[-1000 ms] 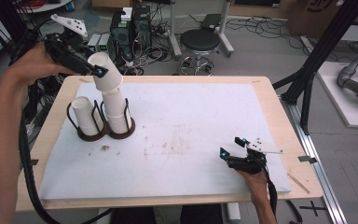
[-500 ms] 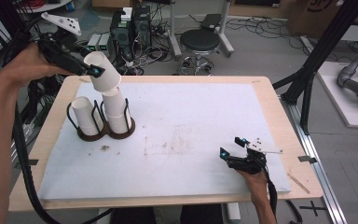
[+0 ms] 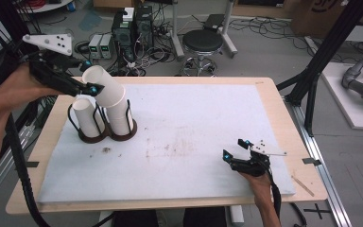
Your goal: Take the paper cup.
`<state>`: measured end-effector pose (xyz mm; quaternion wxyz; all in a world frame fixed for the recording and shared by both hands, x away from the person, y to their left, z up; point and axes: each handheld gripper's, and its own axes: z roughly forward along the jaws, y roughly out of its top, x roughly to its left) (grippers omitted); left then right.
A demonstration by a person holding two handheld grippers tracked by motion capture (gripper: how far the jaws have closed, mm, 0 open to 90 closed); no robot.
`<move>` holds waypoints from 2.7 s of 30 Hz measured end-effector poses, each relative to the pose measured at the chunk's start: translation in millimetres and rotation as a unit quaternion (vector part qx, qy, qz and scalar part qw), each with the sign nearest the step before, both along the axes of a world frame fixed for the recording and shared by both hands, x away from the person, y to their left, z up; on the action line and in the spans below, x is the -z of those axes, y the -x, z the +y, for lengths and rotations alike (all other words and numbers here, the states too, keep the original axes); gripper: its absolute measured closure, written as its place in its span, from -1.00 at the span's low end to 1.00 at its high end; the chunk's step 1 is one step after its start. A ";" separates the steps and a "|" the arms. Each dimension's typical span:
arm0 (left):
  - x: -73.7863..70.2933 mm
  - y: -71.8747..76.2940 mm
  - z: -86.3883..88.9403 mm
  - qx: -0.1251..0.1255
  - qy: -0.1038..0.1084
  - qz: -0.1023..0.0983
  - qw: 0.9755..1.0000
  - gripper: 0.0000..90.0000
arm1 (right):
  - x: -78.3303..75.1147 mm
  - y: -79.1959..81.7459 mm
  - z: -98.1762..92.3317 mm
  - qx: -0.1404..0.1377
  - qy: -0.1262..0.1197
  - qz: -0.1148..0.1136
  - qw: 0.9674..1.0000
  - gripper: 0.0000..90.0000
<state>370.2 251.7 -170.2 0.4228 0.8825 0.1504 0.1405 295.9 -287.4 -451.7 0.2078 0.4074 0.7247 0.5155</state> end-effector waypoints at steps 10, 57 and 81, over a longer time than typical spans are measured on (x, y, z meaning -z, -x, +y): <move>35.3 31.6 -6.7 0.021 0.030 -0.010 0.999 -0.25 | 0.1 0.0 0.3 0.000 0.003 -0.003 1.000 -0.59; 183.1 64.0 -20.6 0.021 0.126 0.043 0.991 -0.25 | 0.1 0.9 -0.4 0.000 0.000 -0.005 1.000 -0.59; 198.7 59.1 -12.8 -0.001 0.134 0.047 0.990 -0.25 | 0.1 0.2 -2.4 -0.004 -0.011 0.000 1.000 -0.59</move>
